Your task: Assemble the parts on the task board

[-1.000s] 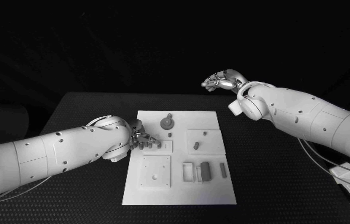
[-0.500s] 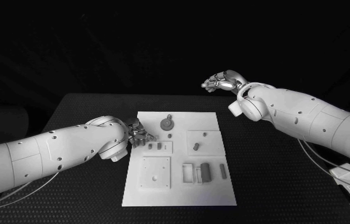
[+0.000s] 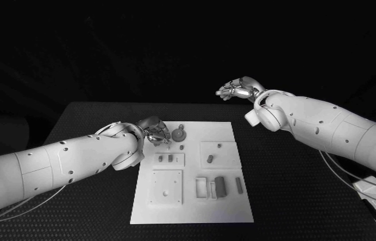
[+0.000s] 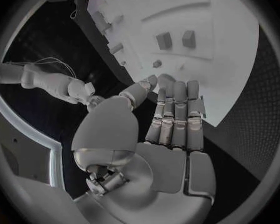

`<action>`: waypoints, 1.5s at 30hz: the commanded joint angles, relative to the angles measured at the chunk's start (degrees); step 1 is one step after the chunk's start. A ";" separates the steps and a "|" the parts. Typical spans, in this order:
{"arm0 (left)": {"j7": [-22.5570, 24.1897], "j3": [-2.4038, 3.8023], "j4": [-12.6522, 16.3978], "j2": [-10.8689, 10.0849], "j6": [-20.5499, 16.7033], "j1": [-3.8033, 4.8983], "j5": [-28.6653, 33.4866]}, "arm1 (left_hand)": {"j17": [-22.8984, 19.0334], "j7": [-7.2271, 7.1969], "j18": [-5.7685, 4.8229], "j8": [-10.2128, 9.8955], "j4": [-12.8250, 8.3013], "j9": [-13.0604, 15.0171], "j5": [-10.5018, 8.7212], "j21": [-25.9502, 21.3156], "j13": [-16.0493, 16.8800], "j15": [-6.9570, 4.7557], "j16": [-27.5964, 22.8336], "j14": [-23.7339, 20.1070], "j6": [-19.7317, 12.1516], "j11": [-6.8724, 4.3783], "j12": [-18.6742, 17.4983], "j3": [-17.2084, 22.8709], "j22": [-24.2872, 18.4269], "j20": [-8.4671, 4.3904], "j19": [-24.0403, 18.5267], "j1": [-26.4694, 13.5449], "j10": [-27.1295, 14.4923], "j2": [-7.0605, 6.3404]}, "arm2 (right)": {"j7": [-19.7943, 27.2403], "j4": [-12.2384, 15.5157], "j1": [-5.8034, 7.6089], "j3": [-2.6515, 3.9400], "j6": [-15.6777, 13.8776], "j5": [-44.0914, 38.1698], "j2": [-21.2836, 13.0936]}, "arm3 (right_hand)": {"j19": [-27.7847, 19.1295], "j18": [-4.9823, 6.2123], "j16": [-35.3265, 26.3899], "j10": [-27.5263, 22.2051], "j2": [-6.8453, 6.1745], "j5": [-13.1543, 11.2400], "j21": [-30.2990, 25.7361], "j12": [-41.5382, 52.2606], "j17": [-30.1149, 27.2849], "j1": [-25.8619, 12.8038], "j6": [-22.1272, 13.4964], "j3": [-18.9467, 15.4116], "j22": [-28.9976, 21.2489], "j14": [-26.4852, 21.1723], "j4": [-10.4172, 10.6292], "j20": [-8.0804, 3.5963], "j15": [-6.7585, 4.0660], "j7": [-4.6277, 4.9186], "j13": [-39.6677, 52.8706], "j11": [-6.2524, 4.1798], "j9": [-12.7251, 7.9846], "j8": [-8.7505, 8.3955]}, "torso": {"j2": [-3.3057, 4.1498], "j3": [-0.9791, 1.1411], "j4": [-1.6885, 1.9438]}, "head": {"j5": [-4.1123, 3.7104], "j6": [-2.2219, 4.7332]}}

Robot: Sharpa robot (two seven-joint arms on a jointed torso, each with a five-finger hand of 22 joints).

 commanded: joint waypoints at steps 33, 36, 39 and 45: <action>5.96 -0.15 -6.93 8.66 1.45 -3.26 -24.61 | 0.72 -0.31 3.17 -4.17 1.65 -3.88 -2.90 5.27 -8.15 -0.90 7.29 7.28 0.20 0.43 -11.21 -1.03 2.25 -1.33 8.29 1.09 1.14 -3.31 | 0.19 -0.32 -0.01 0.03 0.92 0.11 0.70 | -0.17 -0.66 -0.22 0.16 0.12 0.04 -0.36 0.33 0.18 -0.59 -0.33 -0.10 0.15 -0.04 0.39 0.07 0.29 1.21 -0.22 0.11 -0.08 0.26 | 0.04 -0.02 0.05 | -0.65 0.11; 5.96 -0.15 -7.17 8.79 0.85 -3.52 -24.69 | 0.77 -0.33 3.28 -4.22 1.74 -3.96 -2.89 5.64 -8.37 -0.88 7.58 7.37 0.16 0.46 -11.26 -1.02 2.24 -1.31 8.37 1.15 0.92 -3.37 | 0.20 -0.27 -0.01 0.03 0.91 0.11 0.66 | -0.17 -0.66 -0.23 0.16 0.12 0.04 -0.36 0.34 0.19 -0.60 -0.34 -0.10 0.15 -0.04 0.39 0.07 0.29 1.21 -0.24 0.11 -0.08 0.26 | 0.01 -0.02 0.11 | -0.70 0.10; 5.93 -0.15 -7.35 8.85 0.39 -3.76 -24.76 | 0.79 -0.57 3.47 -4.35 1.86 -4.10 -2.82 6.21 -8.96 -0.84 7.99 7.48 -0.02 0.50 -11.40 -0.93 2.22 -1.25 8.43 1.36 -0.30 -3.57 | 0.22 -0.23 -0.01 0.03 0.92 0.11 0.67 | -0.17 -0.66 -0.23 0.16 0.11 0.04 -0.37 0.34 0.20 -0.60 -0.34 -0.10 0.16 -0.04 0.39 0.07 0.29 1.21 -0.25 0.11 -0.09 0.26 | -0.01 -0.03 0.17 | -0.73 0.11; 5.91 -0.15 -7.72 8.83 -0.48 -3.97 -24.87 | 0.90 -0.95 3.93 -4.64 2.32 -4.42 -2.61 7.70 -9.91 -0.86 9.14 8.16 -0.50 0.52 -11.29 -0.72 2.23 -1.28 9.00 1.70 -1.79 -3.82 | 0.20 -0.13 -0.01 0.03 0.96 0.11 0.58 | -0.17 -0.65 -0.24 0.16 0.11 0.04 -0.38 0.35 0.21 -0.61 -0.34 -0.10 0.17 -0.04 0.39 0.07 0.29 1.21 -0.28 0.11 -0.09 0.27 | 0.00 -0.04 0.11 | -0.79 0.12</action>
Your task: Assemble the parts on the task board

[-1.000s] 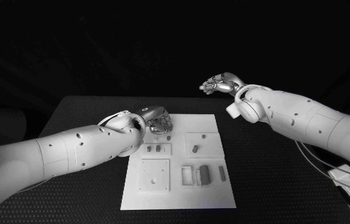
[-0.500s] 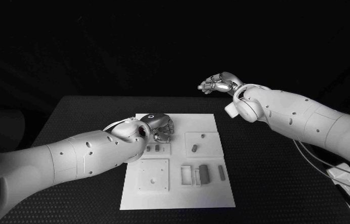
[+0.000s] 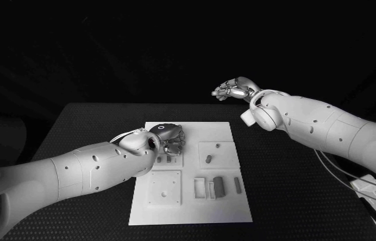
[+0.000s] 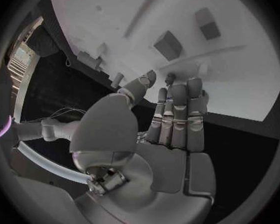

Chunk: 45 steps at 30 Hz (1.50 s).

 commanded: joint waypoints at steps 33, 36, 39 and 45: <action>-0.05 0.03 -2.99 1.46 1.91 -0.49 -1.04 | -0.24 0.77 5.29 0.32 0.84 -0.37 0.20 4.42 -0.84 -0.51 3.12 2.17 0.99 -0.58 0.83 1.74 1.50 -0.34 1.28 1.53 3.34 2.56 | 0.25 0.17 0.00 0.04 0.59 0.10 -0.02 | -0.15 -0.64 -0.29 0.18 0.12 0.04 -0.44 0.42 0.15 -0.68 -0.34 -0.08 0.14 -0.05 0.42 0.08 0.30 1.21 -0.19 0.11 -0.08 0.31 | -0.03 0.03 0.04 | -0.25 -0.11; 0.32 0.03 -2.93 1.36 1.26 -0.80 -1.04 | -0.19 0.84 5.37 0.45 0.79 -0.40 0.16 5.14 -0.86 -0.61 3.67 2.58 1.34 -0.67 0.84 1.77 1.52 -0.48 1.60 1.47 3.95 2.65 | 0.28 0.19 0.00 0.04 0.56 0.10 0.06 | -0.15 -0.64 -0.29 0.18 0.12 0.04 -0.44 0.42 0.15 -0.68 -0.34 -0.08 0.14 -0.05 0.42 0.08 0.30 1.21 -0.20 0.11 -0.08 0.32 | -0.03 0.04 -0.01 | -0.19 -0.11; 0.26 0.03 -3.11 1.37 1.36 -0.97 -1.04 | -0.21 0.84 5.41 0.56 0.73 -0.40 0.14 5.44 -0.85 -0.63 3.84 2.67 1.61 -0.70 0.89 1.80 1.51 -0.52 1.62 1.46 4.34 2.64 | 0.27 0.14 0.00 0.04 0.58 0.10 0.08 | -0.15 -0.63 -0.30 0.18 0.12 0.04 -0.44 0.42 0.15 -0.68 -0.34 -0.08 0.14 -0.05 0.42 0.08 0.30 1.21 -0.20 0.11 -0.08 0.32 | 0.01 0.05 -0.06 | -0.20 -0.07; 0.36 0.03 -3.25 1.52 1.60 -1.10 -1.04 | -0.29 0.79 5.46 0.69 0.73 -0.42 0.14 5.88 -0.87 -0.71 4.08 2.84 1.96 -0.79 0.86 1.90 1.49 -0.57 1.68 1.39 4.79 2.79 | 0.28 0.13 0.00 0.04 0.59 0.10 0.10 | -0.15 -0.63 -0.31 0.18 0.13 0.04 -0.45 0.43 0.16 -0.67 -0.34 -0.07 0.15 -0.05 0.42 0.08 0.30 1.20 -0.23 0.11 -0.08 0.32 | -0.02 0.01 0.01 | -0.24 -0.10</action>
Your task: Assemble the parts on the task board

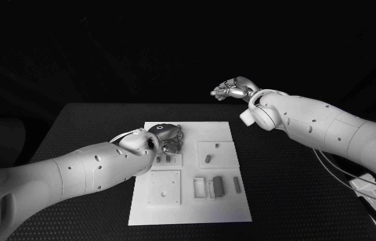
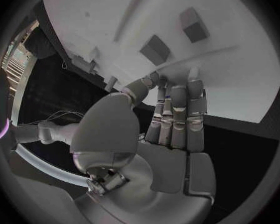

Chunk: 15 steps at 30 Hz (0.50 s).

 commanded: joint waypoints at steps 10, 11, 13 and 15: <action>0.40 -0.14 -0.50 0.55 1.04 -0.38 -0.40 | -0.29 -0.23 5.48 0.55 0.02 -0.06 0.15 0.86 -0.07 -0.19 0.58 0.69 1.21 -0.17 0.17 0.56 1.43 -0.19 0.31 -0.37 1.22 0.77 | 0.27 -0.07 0.00 0.04 0.60 0.11 0.28 | -0.14 -0.62 -0.32 0.17 -0.09 0.05 -0.24 0.22 0.10 -0.46 -0.36 0.10 0.08 -0.05 0.27 0.08 0.31 1.20 -0.12 0.11 -0.11 0.33 | 0.05 -0.01 0.01 | 0.06 -0.06; 0.47 -0.14 -0.63 0.60 1.07 -0.38 -0.39 | -0.31 -0.23 5.48 0.57 0.02 -0.06 0.15 0.90 -0.07 -0.19 0.60 0.70 1.26 -0.17 0.18 0.58 1.42 -0.20 0.31 -0.38 1.29 0.80 | 0.27 -0.09 0.00 0.04 0.58 0.12 0.29 | -0.14 -0.62 -0.33 0.17 -0.09 0.05 -0.24 0.22 0.10 -0.46 -0.36 0.10 0.08 -0.05 0.27 0.08 0.31 1.20 -0.12 0.11 -0.11 0.33 | 0.06 0.00 0.01 | 0.07 -0.13; 0.54 -0.14 -1.09 0.78 1.32 -0.38 -0.37 | -0.36 -0.24 5.47 0.57 0.08 -0.08 0.14 0.96 -0.08 -0.20 0.60 0.69 1.31 -0.18 0.15 0.58 1.41 -0.20 0.27 -0.50 1.38 0.86 | 0.32 0.02 0.00 0.04 0.58 0.12 0.32 | -0.13 -0.62 -0.33 0.17 -0.05 0.05 -0.25 0.23 0.12 -0.47 -0.36 0.11 0.09 -0.04 0.29 0.09 0.30 1.20 -0.15 0.11 -0.11 0.34 | 0.10 0.00 -0.04 | 0.05 -0.20; 0.57 -0.14 -1.31 0.87 1.58 -0.38 -0.37 | -0.41 -0.28 5.46 0.62 0.13 -0.08 0.12 1.03 -0.09 -0.22 0.62 0.68 1.43 -0.21 0.15 0.59 1.40 -0.22 0.23 -0.59 1.53 0.94 | 0.32 0.05 0.00 0.04 0.61 0.12 0.36 | -0.13 -0.62 -0.33 0.17 -0.02 0.05 -0.25 0.23 0.12 -0.48 -0.36 0.12 0.09 -0.04 0.30 0.09 0.30 1.19 -0.16 0.11 -0.12 0.34 | 0.12 -0.02 -0.09 | 0.00 -0.25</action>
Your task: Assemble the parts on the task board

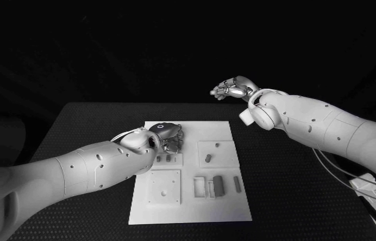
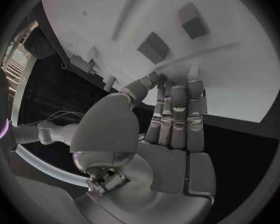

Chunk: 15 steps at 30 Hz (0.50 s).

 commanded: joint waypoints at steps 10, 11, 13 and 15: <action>0.73 -0.22 -0.88 0.60 3.08 -0.36 -0.29 | -0.76 -0.95 5.35 0.85 0.03 -0.06 0.12 0.64 -0.29 -0.56 0.24 1.15 1.59 -0.61 -0.07 0.46 1.32 -0.68 0.12 -0.45 1.45 1.03 | 0.33 0.04 0.00 0.04 0.64 0.14 0.20 | -0.10 -0.60 -0.34 0.17 0.03 0.04 -0.26 0.25 0.11 -0.50 -0.36 0.13 0.10 -0.02 0.32 0.09 0.30 1.19 -0.14 0.11 -0.07 0.35 | -0.02 0.04 0.02 | -0.01 -0.39; 0.69 -0.22 -0.91 0.60 3.31 -0.36 -0.29 | -0.80 -0.95 5.35 0.87 0.01 -0.06 0.11 0.69 -0.30 -0.59 0.25 1.25 1.66 -0.64 -0.07 0.46 1.32 -0.72 0.16 -0.45 1.54 1.05 | 0.33 0.04 0.00 0.04 0.65 0.15 0.20 | -0.10 -0.60 -0.34 0.16 0.02 0.04 -0.26 0.25 0.11 -0.50 -0.36 0.13 0.10 -0.02 0.32 0.09 0.30 1.19 -0.14 0.11 -0.08 0.35 | -0.04 0.04 0.01 | 0.01 -0.42; 0.64 -0.22 -0.94 0.57 3.61 -0.36 -0.29 | -0.90 -0.94 5.34 0.91 -0.07 -0.07 0.12 0.76 -0.32 -0.64 0.24 1.43 1.81 -0.68 -0.08 0.50 1.31 -0.78 0.22 -0.41 1.75 1.14 | 0.33 0.04 0.00 0.04 0.64 0.15 0.20 | -0.10 -0.60 -0.34 0.16 0.02 0.04 -0.27 0.26 0.12 -0.50 -0.36 0.13 0.10 -0.02 0.32 0.09 0.30 1.19 -0.15 0.11 -0.08 0.36 | -0.06 0.05 0.01 | 0.00 -0.44; 0.59 -0.22 -0.93 0.53 3.89 -0.36 -0.29 | -1.02 -0.89 5.34 1.08 -0.16 -0.04 0.12 0.96 -0.28 -0.69 0.32 1.80 2.24 -0.74 0.05 0.55 1.31 -0.90 0.43 -0.39 2.37 1.30 | 0.34 0.06 0.00 0.04 0.65 0.16 0.18 | -0.10 -0.60 -0.34 0.16 0.03 0.04 -0.27 0.26 0.12 -0.51 -0.37 0.13 0.11 -0.02 0.33 0.09 0.30 1.19 -0.16 0.11 -0.08 0.36 | -0.06 0.05 0.01 | -0.01 -0.47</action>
